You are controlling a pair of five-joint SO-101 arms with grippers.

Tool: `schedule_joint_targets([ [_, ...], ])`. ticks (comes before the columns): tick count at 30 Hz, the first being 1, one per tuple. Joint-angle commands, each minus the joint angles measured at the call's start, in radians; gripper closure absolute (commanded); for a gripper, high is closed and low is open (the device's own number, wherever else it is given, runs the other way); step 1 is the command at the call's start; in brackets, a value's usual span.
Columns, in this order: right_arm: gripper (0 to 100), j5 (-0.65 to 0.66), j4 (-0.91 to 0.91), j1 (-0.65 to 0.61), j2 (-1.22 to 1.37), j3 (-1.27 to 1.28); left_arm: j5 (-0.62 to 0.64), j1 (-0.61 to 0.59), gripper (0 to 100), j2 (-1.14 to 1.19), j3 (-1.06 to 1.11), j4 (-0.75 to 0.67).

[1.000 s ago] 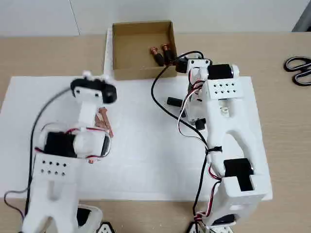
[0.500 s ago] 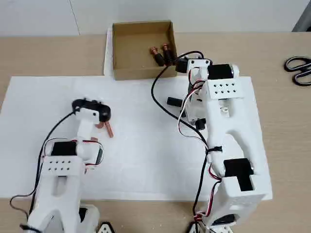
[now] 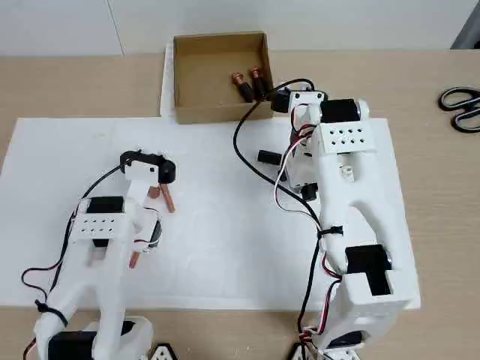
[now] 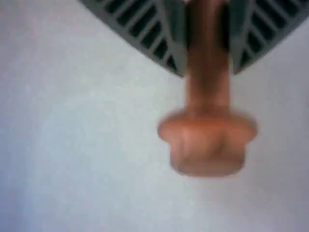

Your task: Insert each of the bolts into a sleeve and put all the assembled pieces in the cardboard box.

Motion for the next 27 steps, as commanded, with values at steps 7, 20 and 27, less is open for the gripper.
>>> schedule_joint_targets([
  [7,99.5,0.002,0.002,0.001,-0.064,-0.005,-0.006,-0.005,93,0.006,-0.045,-0.028],
  [20,99.5,0.002,0.002,0.001,-0.064,-0.005,-0.006,-0.002,93,0.008,-0.045,-0.034],
  [27,99.5,0.002,0.002,0.001,-0.062,-0.005,-0.005,0.0,93,0.077,-0.059,-0.032],
])
